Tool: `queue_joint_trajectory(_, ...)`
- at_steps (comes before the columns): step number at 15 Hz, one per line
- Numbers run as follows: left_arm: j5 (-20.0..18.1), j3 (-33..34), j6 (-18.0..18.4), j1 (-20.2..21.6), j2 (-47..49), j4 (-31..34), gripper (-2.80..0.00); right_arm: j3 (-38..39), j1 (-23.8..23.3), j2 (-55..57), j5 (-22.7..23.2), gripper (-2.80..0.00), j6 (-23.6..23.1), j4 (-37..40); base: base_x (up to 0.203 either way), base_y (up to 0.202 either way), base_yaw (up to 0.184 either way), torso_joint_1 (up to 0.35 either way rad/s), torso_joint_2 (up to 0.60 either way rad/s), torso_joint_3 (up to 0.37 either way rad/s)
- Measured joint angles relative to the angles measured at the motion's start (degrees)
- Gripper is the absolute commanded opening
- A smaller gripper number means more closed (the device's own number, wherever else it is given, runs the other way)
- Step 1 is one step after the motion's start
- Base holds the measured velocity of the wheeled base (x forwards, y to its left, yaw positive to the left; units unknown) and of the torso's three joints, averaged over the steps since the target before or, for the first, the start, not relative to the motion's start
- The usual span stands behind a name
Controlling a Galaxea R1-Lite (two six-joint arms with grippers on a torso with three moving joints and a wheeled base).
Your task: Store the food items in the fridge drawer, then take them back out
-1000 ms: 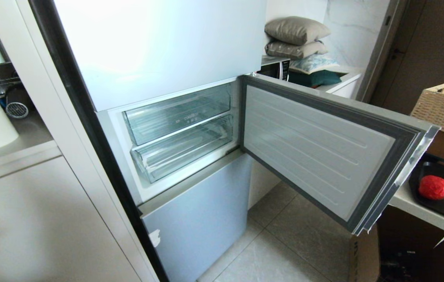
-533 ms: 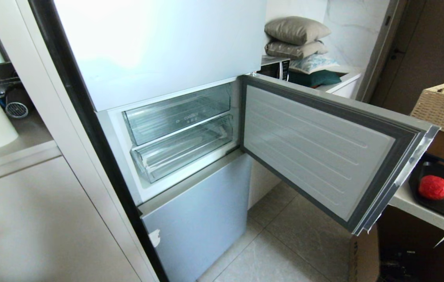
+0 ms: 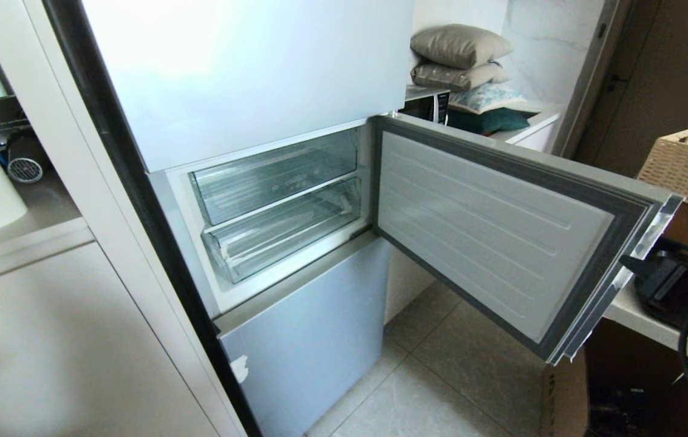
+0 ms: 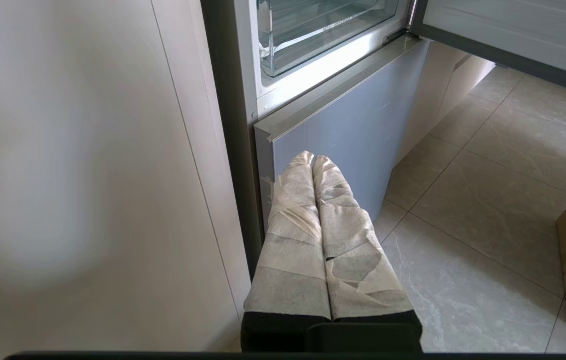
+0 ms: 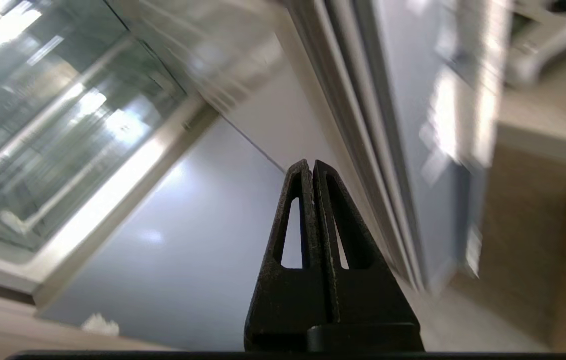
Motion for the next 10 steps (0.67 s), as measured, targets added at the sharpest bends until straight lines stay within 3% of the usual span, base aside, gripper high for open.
queue_joint_trajectory(3,0.0,0.0,-0.02,-0.02,0.0,0.0,-2.8,-1.5,-0.37,7.98,1.22,-2.8,-0.12,-9.07,0.0,0.0,0.0,0.0,0.0,0.0)
queue_joint_trajectory(10,-0.01,0.0,0.0,-0.02,-0.02,0.0,-2.8,-5.87,-6.31,13.74,1.1,-2.8,-0.26,-9.38,0.0,0.0,0.0,0.0,0.0,0.0)
